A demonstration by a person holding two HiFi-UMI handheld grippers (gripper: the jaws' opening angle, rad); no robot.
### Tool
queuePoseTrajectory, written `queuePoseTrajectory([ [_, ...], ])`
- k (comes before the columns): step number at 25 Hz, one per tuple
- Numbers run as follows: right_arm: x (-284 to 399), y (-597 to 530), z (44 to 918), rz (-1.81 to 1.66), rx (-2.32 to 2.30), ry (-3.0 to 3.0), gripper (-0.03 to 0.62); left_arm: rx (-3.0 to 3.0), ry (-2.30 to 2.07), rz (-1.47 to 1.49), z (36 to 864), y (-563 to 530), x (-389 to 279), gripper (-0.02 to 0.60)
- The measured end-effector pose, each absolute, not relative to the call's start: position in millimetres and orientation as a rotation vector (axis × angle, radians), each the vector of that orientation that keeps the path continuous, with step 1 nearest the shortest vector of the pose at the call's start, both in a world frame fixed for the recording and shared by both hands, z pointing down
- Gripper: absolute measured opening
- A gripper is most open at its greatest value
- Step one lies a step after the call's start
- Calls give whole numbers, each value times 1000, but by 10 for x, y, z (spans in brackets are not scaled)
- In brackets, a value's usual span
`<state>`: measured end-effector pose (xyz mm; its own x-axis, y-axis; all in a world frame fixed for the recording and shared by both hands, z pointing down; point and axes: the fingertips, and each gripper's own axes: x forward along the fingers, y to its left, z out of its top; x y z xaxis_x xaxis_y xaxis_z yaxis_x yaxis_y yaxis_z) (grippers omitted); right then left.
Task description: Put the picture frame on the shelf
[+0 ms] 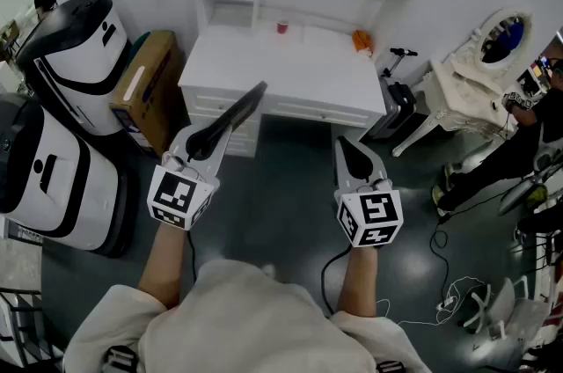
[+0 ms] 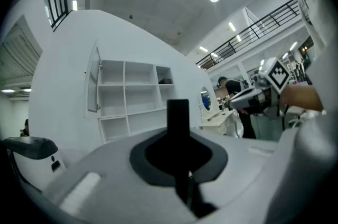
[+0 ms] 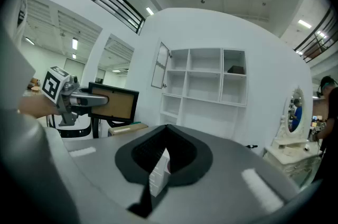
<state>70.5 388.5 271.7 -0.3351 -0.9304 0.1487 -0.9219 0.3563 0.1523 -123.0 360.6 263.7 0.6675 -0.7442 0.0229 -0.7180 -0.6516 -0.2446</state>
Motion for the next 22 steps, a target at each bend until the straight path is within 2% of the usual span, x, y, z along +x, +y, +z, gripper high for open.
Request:
queuePoseTrajectory([
  [9,710,4018,2469,-207,1712,-2470,5,-2652,1181,-181,2591,3701,-1167,11],
  [22,899,4130,2572,-51,1607,-2571,5,-2637,1214,-185,2583,3850,-893,11],
])
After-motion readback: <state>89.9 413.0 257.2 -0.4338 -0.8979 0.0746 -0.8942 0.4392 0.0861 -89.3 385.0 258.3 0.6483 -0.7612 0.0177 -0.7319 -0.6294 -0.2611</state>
